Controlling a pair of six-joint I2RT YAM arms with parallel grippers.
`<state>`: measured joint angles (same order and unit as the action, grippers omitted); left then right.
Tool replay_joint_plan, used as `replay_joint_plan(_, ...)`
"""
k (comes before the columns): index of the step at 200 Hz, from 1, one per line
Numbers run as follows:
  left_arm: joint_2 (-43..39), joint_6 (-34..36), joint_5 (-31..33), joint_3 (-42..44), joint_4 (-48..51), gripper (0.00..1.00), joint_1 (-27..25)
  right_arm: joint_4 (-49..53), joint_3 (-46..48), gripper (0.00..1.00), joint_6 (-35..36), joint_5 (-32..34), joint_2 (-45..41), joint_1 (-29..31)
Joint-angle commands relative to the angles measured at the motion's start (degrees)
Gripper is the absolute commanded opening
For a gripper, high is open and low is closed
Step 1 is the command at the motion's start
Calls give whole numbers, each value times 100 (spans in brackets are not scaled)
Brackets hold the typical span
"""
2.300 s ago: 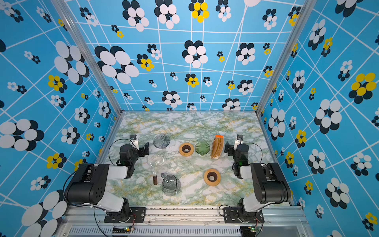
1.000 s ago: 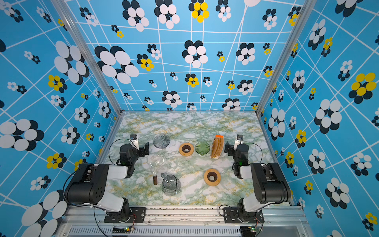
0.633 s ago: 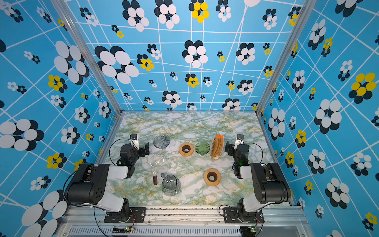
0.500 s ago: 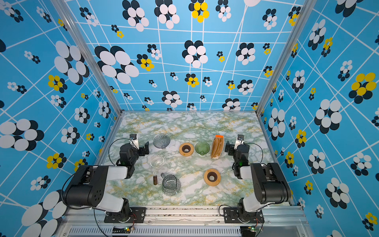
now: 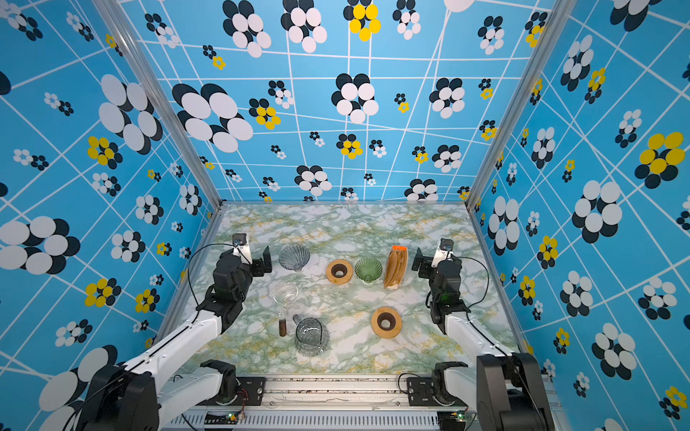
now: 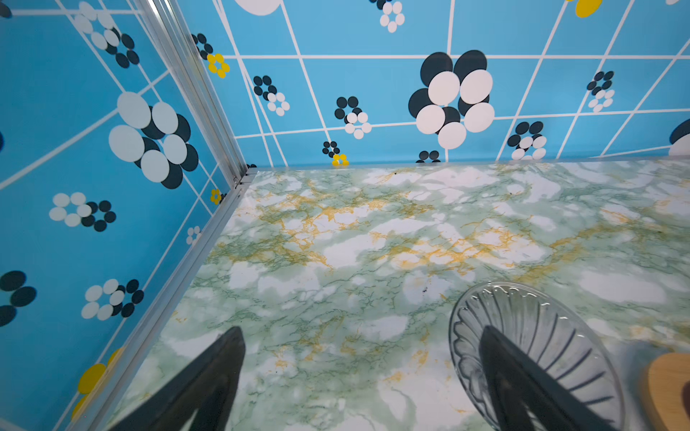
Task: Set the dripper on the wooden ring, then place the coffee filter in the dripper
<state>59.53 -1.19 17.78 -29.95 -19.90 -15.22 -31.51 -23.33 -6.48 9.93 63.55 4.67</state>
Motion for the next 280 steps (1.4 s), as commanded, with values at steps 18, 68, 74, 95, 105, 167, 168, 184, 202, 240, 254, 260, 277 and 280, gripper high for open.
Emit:
replay_joint_plan(18, -826, -1198, 511, -1029, 3252, 99, -779, 2352, -608, 99, -1163, -938, -754, 447)
replay_joint_plan(68, -1188, -2629, -437, -1765, 5530, 99, -1742, 3915, -1206, 99, -1657, -890, -1086, 1826)
replay_joint_plan(74, -1205, -2767, -577, -1800, 5686, 99, -1840, 4085, -1290, 100, -1714, -920, -1087, 1985)
replay_joint_plan(95, -1278, -3016, -1127, -1900, 6160, 99, -2096, 4573, -1503, 99, -1908, -943, -1083, 2621)
replay_joint_plan(105, -1353, -2966, -1467, -1887, 6253, 99, -2123, 4691, -1529, 99, -2024, -902, -1075, 2949)
replay_joint_plan(167, -1717, -1717, -1977, -2559, 7107, 99, -2053, 5500, -1941, 90, -2624, -578, -416, 4626)
replay_joint_plan(168, -1721, -1691, -1992, -2577, 7115, 99, -2049, 5516, -1949, 89, -2632, -575, -402, 4646)
replay_joint_plan(184, -1729, -1315, -2312, -2767, 7260, 99, -2045, 5746, -2152, 84, -2723, -472, -175, 4941)
replay_joint_plan(202, -1824, -1024, -2503, -2811, 7221, 99, -2046, 5992, -2428, 78, -2864, -384, 106, 5198)
replay_joint_plan(240, -2165, -631, -3015, -2591, 6795, 99, -2037, 6340, -3009, 70, -3123, -144, 720, 5654)
replay_joint_plan(254, -2296, -600, -3039, -2445, 6640, 99, -2037, 6540, -3265, 67, -3285, 16, 958, 5791)
replay_joint_plan(260, -2366, -601, -2991, -2393, 6580, 99, -2037, 6638, -3375, 65, -3394, 68, 1055, 5831)
replay_joint_plan(277, -2686, -613, -2864, -2154, 6297, 99, -2036, 6644, -3506, 62, -3680, 208, 1239, 5978)
replay_joint_plan(280, -2744, -615, -2838, -2106, 6258, 99, -2037, 6633, -3524, 61, -3725, 223, 1265, 5998)
